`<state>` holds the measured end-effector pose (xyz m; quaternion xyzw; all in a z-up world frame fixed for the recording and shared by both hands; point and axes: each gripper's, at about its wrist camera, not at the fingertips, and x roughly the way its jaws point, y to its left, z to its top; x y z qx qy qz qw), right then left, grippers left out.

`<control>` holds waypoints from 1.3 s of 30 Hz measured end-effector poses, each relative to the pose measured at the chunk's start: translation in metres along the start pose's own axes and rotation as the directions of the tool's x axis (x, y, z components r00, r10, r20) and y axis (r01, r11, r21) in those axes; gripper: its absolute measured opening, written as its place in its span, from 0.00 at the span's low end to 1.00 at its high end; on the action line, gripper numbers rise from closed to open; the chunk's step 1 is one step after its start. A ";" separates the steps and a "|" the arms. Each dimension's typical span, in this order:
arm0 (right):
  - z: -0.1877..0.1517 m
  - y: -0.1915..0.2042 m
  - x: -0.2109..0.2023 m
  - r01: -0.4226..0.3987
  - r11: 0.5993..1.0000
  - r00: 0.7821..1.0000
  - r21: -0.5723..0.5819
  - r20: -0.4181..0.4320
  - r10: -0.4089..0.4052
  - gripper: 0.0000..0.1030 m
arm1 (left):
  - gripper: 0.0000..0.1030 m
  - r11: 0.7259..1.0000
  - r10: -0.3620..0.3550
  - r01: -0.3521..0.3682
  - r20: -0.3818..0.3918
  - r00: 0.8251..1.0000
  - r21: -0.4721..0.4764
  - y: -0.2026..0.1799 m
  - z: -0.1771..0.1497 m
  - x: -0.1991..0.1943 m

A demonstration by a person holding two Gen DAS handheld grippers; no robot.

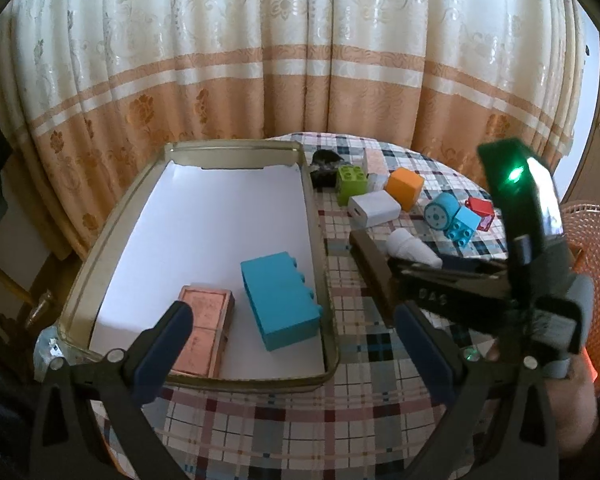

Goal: Organize rigid objects
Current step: 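Move the right tool to the white pill bottle and grasp it, then grasp the brown wooden stick with the left tool while the right tool holds the bottle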

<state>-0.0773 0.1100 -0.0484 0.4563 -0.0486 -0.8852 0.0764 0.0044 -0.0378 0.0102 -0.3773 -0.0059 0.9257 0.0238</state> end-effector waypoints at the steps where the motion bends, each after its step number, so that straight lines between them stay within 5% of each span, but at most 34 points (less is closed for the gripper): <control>1: -0.001 -0.001 0.000 -0.002 1.000 1.000 0.001 0.008 0.002 0.49 | 0.99 1.000 -0.001 0.001 0.002 1.000 0.000 0.000 0.000 0.000; 3: -0.002 -0.003 0.000 -0.006 1.000 1.000 -0.003 0.009 0.007 0.41 | 0.99 1.000 0.001 -0.001 0.011 1.000 0.008 -0.002 0.001 -0.002; 10: -0.005 -0.033 -0.020 -0.005 0.998 0.999 0.068 0.036 0.002 0.40 | 0.95 0.998 0.014 -0.017 0.052 0.999 0.068 -0.027 0.009 -0.003; 16: -0.012 -0.076 -0.056 0.074 0.980 0.989 0.184 0.115 -0.096 0.39 | 0.95 0.988 -0.012 -0.003 0.089 0.996 0.158 -0.070 0.016 0.000; 25: -0.023 -0.108 -0.062 0.092 0.965 0.985 0.245 0.118 -0.124 0.37 | 0.71 0.993 -0.007 0.015 -0.065 0.998 0.116 -0.116 0.024 0.051; 30: -0.024 -0.105 -0.063 0.096 0.970 0.986 0.221 0.115 -0.124 0.37 | 0.69 1.000 0.017 -0.013 -0.151 0.988 0.024 -0.112 0.019 0.076; 35: -0.024 -0.106 -0.063 0.088 0.973 0.987 0.212 0.116 -0.114 0.37 | 0.69 0.998 0.054 -0.049 -0.157 0.986 0.036 -0.116 0.020 0.087; 39: -0.025 -0.105 -0.062 0.080 0.975 0.988 0.205 0.114 -0.105 0.38 | 0.72 0.999 0.040 -0.043 -0.253 0.967 -0.008 -0.110 0.018 0.108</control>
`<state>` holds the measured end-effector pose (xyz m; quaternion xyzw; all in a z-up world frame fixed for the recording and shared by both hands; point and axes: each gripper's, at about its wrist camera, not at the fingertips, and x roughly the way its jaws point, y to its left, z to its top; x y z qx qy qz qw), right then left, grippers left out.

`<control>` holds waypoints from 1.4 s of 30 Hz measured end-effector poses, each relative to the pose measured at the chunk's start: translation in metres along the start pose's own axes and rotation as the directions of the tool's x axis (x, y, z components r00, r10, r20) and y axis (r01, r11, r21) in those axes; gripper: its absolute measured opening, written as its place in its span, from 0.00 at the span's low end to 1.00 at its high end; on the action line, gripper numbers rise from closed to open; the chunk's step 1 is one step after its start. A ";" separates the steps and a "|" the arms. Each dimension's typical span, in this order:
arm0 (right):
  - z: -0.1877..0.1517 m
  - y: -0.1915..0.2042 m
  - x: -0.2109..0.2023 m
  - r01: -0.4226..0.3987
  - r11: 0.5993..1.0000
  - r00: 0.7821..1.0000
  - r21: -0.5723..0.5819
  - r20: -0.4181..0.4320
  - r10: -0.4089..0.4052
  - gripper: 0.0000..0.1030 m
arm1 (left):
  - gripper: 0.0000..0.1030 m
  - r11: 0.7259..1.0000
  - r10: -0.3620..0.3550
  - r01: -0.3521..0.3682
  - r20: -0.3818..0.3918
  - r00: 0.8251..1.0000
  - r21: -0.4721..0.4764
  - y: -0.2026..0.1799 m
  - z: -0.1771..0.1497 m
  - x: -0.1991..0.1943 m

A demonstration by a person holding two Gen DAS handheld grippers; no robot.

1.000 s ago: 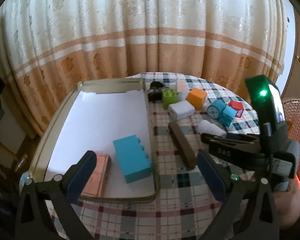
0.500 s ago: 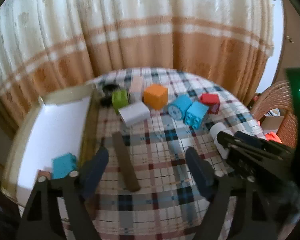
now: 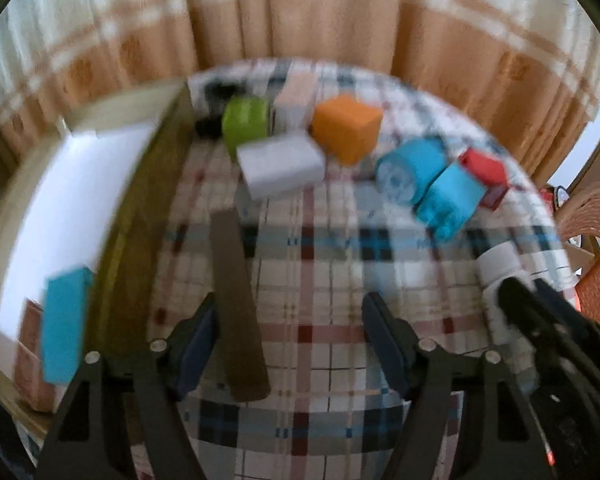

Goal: Organize rigid objects
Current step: 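Grasp the brown wooden stick with the left tool while the right tool holds the bottle, then carry the stick and bottle over the tray and release both inside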

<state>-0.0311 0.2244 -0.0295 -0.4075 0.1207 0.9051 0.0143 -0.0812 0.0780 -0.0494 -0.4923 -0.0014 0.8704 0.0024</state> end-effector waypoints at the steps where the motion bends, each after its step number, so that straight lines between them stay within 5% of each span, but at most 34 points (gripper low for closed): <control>1: 0.000 0.000 0.000 -0.004 1.000 1.000 0.001 -0.004 0.004 0.38 | 0.70 1.000 -0.013 0.013 0.013 1.000 -0.028 0.004 0.000 -0.001; 10: -0.007 0.003 0.013 0.000 1.000 0.999 -0.021 -0.047 -0.001 0.39 | 0.70 0.999 -0.029 0.027 0.077 0.997 0.022 0.002 -0.004 -0.002; 14: -0.007 0.001 0.012 -0.005 1.000 0.999 -0.006 -0.042 0.005 0.39 | 0.24 0.994 -0.078 0.069 0.110 0.991 0.080 -0.003 -0.002 -0.003; 16: -0.007 0.001 0.012 -0.007 1.000 0.999 -0.002 -0.040 0.007 0.39 | 0.14 0.991 -0.104 0.095 0.103 0.989 0.095 -0.006 -0.002 -0.005; 22: -0.009 -0.003 0.010 -0.032 0.999 0.999 0.027 -0.025 0.033 0.38 | 0.14 0.981 -0.182 0.170 0.134 0.974 0.095 0.001 -0.010 -0.021; 26: -0.013 -0.003 -0.003 -0.031 0.999 0.999 0.043 0.023 0.030 0.38 | 0.14 0.953 -0.300 0.281 0.218 0.929 0.115 0.012 -0.023 -0.052; 32: -0.024 0.006 -0.013 -0.053 0.995 0.998 0.086 0.031 0.051 0.38 | 0.14 0.931 -0.362 0.336 0.264 0.894 0.140 0.028 -0.034 -0.083; 42: -0.040 0.031 -0.034 -0.109 0.990 0.994 0.091 0.033 0.107 0.38 | 0.14 0.944 -0.323 0.289 0.263 0.909 0.162 0.049 -0.049 -0.097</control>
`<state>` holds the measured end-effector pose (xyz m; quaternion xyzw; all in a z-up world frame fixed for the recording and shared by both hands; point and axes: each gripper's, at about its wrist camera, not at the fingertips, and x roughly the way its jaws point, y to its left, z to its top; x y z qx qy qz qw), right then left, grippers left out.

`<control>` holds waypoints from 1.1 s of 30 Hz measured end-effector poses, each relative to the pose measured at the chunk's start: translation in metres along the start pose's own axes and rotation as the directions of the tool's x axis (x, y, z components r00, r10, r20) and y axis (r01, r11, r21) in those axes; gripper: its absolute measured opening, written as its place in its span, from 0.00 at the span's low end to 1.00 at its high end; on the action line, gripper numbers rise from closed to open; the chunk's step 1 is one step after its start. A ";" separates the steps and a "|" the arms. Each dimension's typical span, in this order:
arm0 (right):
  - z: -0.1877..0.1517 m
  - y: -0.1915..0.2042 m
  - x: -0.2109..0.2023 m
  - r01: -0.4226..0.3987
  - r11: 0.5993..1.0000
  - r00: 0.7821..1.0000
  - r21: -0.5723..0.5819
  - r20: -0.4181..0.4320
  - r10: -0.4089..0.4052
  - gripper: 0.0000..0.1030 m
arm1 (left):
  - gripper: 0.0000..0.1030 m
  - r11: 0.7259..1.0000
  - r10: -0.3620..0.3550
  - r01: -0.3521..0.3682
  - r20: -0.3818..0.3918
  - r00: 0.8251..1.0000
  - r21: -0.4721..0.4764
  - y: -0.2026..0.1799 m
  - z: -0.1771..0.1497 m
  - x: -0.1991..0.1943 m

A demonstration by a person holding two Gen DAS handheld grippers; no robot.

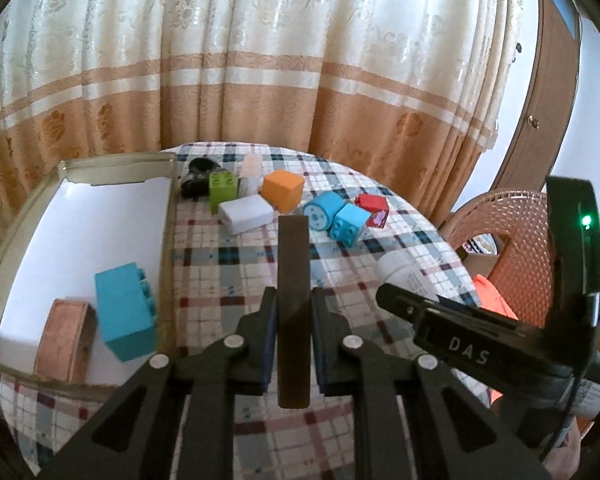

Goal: Organize rigid objects
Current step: 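Carry the stick and bottle over the tray and release both inside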

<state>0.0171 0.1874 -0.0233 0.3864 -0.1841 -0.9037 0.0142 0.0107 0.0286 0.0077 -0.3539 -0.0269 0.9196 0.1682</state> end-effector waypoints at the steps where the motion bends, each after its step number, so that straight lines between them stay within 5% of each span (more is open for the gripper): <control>1: -0.003 0.004 -0.001 -0.004 1.000 1.000 -0.002 -0.005 0.004 0.38 | 0.14 1.000 0.003 -0.003 -0.002 1.000 0.001 0.002 -0.002 -0.002; 33: 0.006 0.118 -0.018 -0.152 0.973 0.987 -0.176 0.018 0.158 0.38 | 0.14 0.989 0.125 -0.117 0.087 0.988 -0.091 0.079 0.006 -0.055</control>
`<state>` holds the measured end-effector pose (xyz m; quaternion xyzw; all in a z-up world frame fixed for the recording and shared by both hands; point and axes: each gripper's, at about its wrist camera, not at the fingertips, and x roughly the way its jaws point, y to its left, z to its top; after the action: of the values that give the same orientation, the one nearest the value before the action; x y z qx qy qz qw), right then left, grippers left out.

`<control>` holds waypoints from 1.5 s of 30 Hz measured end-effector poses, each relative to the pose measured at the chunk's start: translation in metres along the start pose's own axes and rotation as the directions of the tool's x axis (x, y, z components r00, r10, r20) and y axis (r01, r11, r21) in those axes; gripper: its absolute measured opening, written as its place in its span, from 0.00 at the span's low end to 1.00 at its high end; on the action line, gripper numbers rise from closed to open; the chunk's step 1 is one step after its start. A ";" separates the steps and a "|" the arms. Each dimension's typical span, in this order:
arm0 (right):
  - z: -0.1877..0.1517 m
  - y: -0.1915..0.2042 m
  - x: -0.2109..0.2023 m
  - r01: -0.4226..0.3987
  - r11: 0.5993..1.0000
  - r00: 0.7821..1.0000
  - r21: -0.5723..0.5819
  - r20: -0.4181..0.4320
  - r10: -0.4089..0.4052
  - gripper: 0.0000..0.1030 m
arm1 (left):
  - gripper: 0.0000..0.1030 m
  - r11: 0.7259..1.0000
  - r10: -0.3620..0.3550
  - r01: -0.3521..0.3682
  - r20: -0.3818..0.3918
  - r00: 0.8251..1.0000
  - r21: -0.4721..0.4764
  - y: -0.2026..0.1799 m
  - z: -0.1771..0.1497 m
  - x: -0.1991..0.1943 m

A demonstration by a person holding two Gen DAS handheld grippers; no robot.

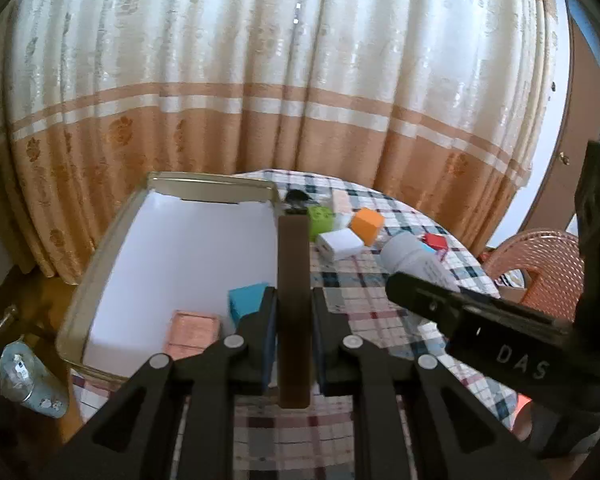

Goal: Organize rigid objects
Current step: 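Carry the stick and bottle over the tray and release both inside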

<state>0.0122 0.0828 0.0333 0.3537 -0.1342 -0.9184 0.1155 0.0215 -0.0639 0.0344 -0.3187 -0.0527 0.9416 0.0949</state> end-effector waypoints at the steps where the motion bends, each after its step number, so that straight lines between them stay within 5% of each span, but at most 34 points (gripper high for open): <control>1: 0.002 0.006 0.003 -0.008 1.000 1.000 -0.011 0.003 0.008 0.38 | 0.14 1.000 0.008 -0.008 0.003 1.000 -0.002 0.003 0.001 0.000; 20: 0.036 0.069 0.071 -0.021 0.991 1.000 -0.131 -0.009 0.020 0.38 | 0.14 0.987 0.141 -0.141 -0.004 0.990 -0.080 0.076 0.022 0.017; 45: 0.050 0.074 0.157 0.048 0.975 0.988 -0.216 -0.132 -0.078 0.38 | 0.14 0.981 0.192 -0.195 -0.133 0.972 -0.011 0.087 0.027 0.071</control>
<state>-0.1266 -0.0264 -0.0038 0.4070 -0.0158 -0.9036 0.1326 -0.0630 -0.1345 -0.0002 -0.3848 -0.0264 0.9226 0.0022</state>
